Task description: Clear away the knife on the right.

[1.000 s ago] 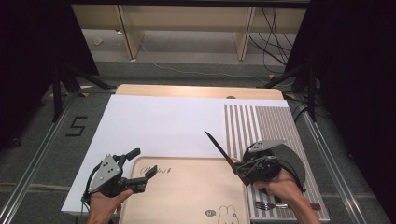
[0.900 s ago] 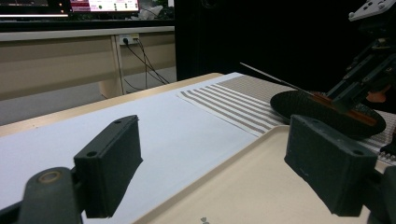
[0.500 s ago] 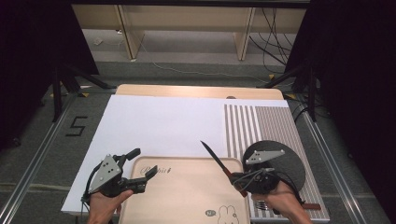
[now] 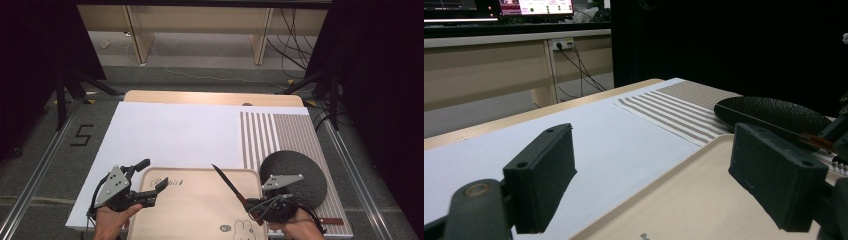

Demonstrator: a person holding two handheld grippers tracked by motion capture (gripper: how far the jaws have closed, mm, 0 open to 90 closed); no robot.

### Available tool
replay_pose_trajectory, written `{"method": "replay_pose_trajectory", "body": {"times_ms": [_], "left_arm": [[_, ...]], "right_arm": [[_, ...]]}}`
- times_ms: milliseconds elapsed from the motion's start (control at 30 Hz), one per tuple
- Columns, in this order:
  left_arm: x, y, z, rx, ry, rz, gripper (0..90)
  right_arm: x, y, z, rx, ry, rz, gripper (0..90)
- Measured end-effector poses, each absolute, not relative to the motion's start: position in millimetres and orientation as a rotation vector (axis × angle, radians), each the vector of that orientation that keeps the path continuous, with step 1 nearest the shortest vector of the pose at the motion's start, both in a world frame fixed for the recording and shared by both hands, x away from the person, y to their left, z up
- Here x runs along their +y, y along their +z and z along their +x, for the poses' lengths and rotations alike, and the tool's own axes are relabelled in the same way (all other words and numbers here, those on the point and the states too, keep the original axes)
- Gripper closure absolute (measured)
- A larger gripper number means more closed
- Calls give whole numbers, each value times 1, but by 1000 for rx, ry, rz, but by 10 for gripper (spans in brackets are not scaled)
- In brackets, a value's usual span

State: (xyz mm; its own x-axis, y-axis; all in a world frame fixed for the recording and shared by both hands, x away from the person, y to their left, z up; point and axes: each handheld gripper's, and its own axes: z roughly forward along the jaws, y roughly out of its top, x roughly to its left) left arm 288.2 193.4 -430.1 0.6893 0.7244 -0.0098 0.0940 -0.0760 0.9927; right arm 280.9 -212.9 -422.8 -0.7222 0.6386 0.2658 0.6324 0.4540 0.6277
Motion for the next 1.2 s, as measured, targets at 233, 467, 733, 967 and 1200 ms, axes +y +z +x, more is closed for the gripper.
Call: {"method": "replay_pose_trajectory", "body": {"times_ms": [233,467,733,967,1200], "left_arm": [[193,-430,288,691,596,1582,175],[193,-430,288,694,594,1583,175],[193,-431,288,689,597,1587,174],[192,-431,288,687,597,1589,174],[193,-431,288,690,597,1587,174]], "right_arm": [[-212,-428,271,2679,1138,1203,768],[-216,-434,264,2681,1137,1245,767],[-213,-441,262,2718,1082,1253,767],[-210,-445,260,2688,1093,1286,767],[-208,-453,260,2705,1067,1291,767]]}}
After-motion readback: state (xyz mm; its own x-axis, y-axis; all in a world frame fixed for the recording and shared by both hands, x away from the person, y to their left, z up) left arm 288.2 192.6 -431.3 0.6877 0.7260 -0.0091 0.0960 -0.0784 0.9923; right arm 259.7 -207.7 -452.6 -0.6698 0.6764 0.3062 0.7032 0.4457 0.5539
